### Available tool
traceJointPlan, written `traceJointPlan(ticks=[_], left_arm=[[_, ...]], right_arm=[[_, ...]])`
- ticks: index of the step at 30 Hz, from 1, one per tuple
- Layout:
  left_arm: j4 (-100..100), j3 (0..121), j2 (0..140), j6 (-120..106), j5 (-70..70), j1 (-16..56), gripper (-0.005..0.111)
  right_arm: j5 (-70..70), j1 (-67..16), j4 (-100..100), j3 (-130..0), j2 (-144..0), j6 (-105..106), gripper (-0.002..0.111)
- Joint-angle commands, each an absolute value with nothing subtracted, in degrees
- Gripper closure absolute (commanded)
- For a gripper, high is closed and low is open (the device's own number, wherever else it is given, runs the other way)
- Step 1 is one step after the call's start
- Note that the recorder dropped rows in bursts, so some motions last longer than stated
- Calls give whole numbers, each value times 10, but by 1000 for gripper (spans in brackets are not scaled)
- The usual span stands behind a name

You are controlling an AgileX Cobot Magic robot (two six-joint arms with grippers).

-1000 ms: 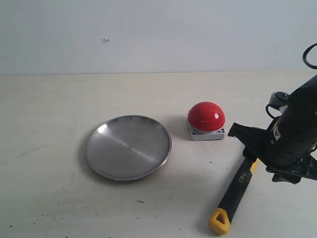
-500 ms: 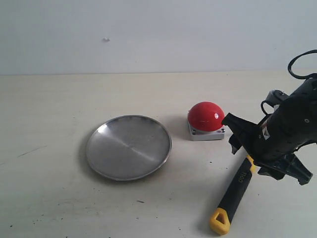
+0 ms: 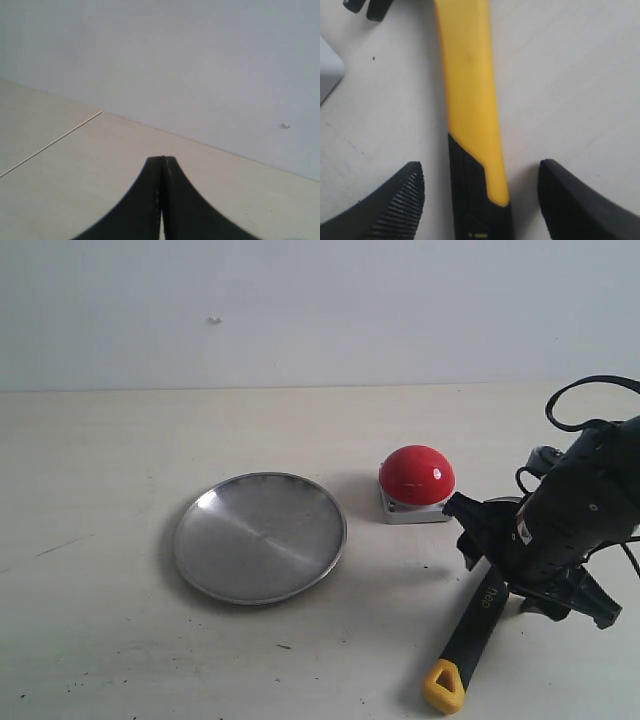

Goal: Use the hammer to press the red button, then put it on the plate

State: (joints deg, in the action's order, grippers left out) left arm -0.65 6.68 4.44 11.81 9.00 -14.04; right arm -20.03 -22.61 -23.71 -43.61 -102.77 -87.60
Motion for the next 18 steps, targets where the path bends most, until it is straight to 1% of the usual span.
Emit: traceJointPlan(ticks=[1, 6, 11, 15, 18], left_arm=[[-5, 65, 42, 122, 87, -142, 107], [-5, 65, 42, 122, 87, -142, 107], [-5, 65, 42, 122, 87, -142, 107], [-5, 65, 42, 122, 87, -142, 107], [-5, 65, 42, 122, 87, -142, 107]], right_arm=[[-207, -225, -245, -439, -1033, -877, 50], [-192, -209, -269, -439, -1034, -881, 50], [-146, -181, -247, -439, -1038, -853, 50], [-167, -181, -167, -439, -1051, -761, 50], [-204, -181, -166, -439, -1055, -760, 51]])
